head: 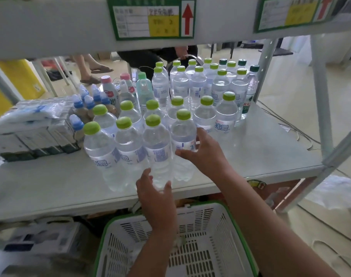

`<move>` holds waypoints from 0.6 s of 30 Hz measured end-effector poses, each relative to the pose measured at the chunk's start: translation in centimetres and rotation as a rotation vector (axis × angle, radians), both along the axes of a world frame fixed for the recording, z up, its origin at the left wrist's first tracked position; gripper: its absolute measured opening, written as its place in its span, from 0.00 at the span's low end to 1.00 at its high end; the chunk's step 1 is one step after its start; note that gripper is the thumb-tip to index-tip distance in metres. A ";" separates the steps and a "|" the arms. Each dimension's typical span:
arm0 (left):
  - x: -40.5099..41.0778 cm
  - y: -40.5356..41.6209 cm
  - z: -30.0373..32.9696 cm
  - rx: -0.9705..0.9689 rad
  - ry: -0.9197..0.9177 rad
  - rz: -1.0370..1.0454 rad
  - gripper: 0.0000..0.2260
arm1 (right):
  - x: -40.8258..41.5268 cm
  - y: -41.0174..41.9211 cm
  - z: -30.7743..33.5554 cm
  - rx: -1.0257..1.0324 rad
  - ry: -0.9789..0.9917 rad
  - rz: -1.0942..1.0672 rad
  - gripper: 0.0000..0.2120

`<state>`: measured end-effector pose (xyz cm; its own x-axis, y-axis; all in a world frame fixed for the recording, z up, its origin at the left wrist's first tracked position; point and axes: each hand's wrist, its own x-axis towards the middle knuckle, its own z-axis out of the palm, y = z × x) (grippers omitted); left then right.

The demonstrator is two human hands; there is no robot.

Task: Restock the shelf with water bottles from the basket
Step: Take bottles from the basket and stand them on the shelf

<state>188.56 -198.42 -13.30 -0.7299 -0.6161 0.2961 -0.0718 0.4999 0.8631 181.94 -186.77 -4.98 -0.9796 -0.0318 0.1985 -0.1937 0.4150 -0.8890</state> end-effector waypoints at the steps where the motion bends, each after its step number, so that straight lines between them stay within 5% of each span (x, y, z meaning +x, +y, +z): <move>1: 0.7 -0.4 -0.3 -0.022 0.005 -0.016 0.25 | 0.0 0.0 -0.1 -0.009 0.003 -0.002 0.25; 6: 5.4 -4.1 -4.0 -0.276 0.062 -0.123 0.17 | 1.1 0.0 -1.7 -0.034 0.005 -0.076 0.35; 8: 7.5 -6.0 -7.2 -0.409 -0.017 -0.217 0.12 | 2.8 -0.1 -3.2 -0.063 0.078 -0.170 0.31; 10: 9.8 -8.0 -11.6 -0.442 -0.270 -0.328 0.11 | 5.3 -0.4 -5.7 -0.090 0.196 -0.310 0.17; 13: 13.0 -10.9 -18.7 -0.518 -0.802 -0.488 0.27 | 9.3 -1.3 -11.9 -0.118 0.141 -0.414 0.07; 16: 14.4 -11.9 -21.7 -0.405 -1.369 -0.794 0.43 | 12.9 -1.8 -20.2 -0.043 -0.224 -0.367 0.08; 18: 14.3 -11.4 -22.0 -0.454 -1.446 -0.907 0.45 | 15.5 -1.5 -25.3 0.088 -0.523 -0.279 0.05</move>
<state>202.90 -209.82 -35.27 -0.5725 0.0343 -0.8192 -0.1710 0.9722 0.1602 197.43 -188.25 -30.24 -0.9203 0.2458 -0.3042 0.3873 0.4639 -0.7968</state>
